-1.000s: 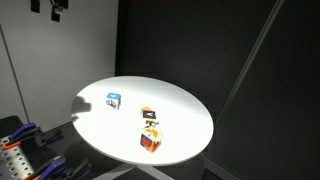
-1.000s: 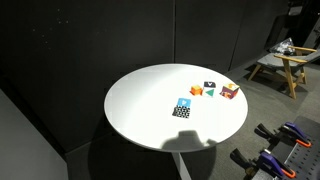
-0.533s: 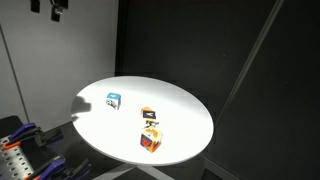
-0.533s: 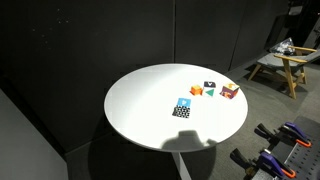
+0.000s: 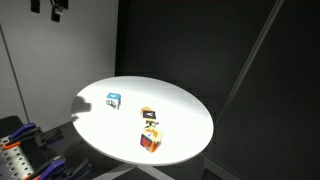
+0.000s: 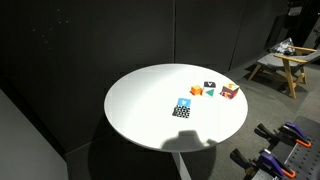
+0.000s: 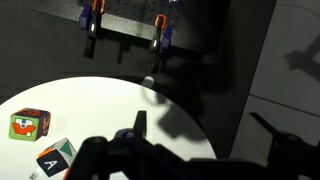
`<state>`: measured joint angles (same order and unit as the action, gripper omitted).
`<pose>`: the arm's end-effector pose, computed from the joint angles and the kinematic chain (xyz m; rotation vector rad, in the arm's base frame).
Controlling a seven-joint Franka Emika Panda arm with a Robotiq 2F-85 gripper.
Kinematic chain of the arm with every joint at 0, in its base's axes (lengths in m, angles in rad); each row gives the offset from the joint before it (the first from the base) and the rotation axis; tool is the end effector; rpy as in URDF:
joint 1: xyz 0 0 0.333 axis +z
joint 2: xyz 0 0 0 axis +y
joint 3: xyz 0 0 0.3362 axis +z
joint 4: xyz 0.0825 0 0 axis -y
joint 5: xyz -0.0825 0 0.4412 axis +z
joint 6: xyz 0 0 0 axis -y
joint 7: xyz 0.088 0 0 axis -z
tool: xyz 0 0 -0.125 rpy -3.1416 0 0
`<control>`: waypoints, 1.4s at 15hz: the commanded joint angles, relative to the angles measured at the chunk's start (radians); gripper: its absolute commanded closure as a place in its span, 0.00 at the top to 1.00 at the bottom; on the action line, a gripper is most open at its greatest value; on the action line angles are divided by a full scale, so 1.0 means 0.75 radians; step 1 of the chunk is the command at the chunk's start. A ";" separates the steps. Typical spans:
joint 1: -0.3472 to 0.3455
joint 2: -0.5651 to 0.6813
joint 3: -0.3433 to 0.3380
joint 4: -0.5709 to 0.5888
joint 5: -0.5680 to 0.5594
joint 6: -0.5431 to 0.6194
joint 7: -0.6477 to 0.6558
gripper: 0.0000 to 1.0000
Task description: Move the soft orange block to the left
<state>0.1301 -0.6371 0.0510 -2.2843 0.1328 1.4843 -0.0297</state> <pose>0.3696 0.0887 0.5636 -3.0247 -0.3019 0.2593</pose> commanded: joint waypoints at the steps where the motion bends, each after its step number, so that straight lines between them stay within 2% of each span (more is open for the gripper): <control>1: -0.022 0.004 -0.006 0.005 0.016 -0.005 -0.021 1.00; 12: -0.063 0.027 -0.149 0.047 0.043 -0.026 -0.173 1.00; 17: -0.104 0.058 -0.225 0.079 0.034 0.036 -0.267 1.00; 21: -0.142 0.108 -0.273 0.110 0.027 0.147 -0.312 1.00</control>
<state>0.0464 -0.6012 -0.1322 -2.2471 0.1399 1.5560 -0.2232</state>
